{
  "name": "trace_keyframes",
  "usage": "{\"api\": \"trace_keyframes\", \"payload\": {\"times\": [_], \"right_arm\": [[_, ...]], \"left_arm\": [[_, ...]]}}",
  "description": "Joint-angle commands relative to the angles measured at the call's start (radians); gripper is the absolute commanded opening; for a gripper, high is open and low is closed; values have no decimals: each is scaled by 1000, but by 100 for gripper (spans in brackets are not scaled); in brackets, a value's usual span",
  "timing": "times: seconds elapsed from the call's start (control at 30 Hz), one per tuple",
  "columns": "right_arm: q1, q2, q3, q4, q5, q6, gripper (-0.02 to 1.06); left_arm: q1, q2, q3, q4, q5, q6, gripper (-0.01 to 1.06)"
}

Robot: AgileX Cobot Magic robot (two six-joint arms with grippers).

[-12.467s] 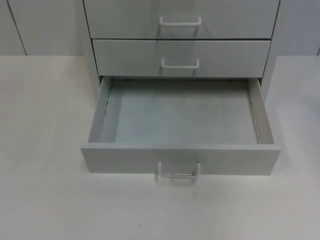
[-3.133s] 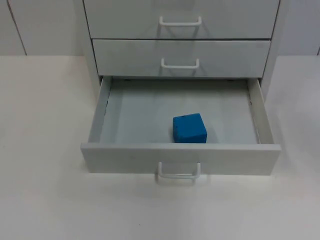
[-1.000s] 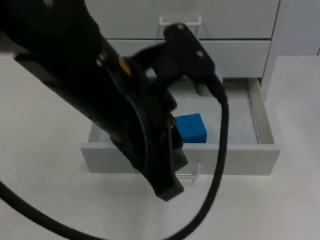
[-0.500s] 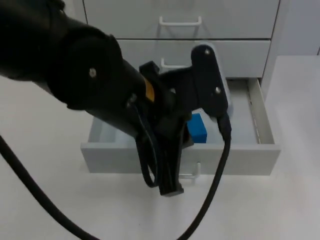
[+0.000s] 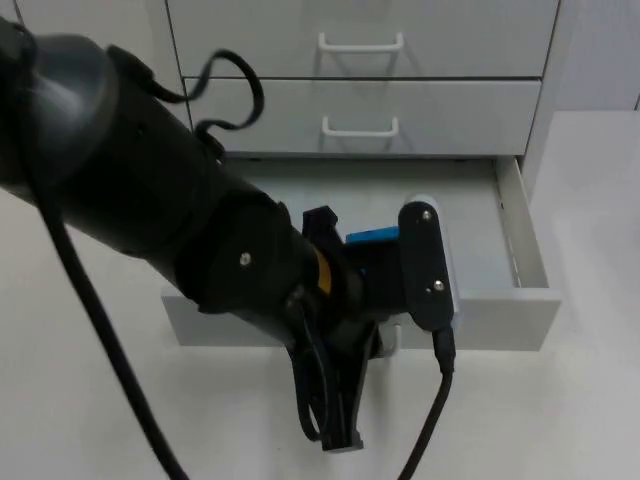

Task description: Open the drawer with the left hand, place the block into the drawer with the right hand, then close the drawer with the left hand.

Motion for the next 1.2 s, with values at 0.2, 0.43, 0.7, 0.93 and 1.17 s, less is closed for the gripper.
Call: {"api": "trace_keyframes", "payload": {"times": [0.2,0.43,0.7,0.93,1.17], "right_arm": [[-6,-9,2,3,0,-5,78],[-6,-9,2,5,0,0,78],[-6,-9,2,5,0,0,78],[-6,-9,2,5,2,15,78],[1,-9,2,5,4,15,78]], "left_arm": [[56,89,-75,-2,-42,0,0],[114,91,-106,-3,-93,0,0],[161,91,-144,-9,-142,22,0],[170,91,-190,-9,-170,42,0],[205,91,-236,-11,-173,62,0]]}}
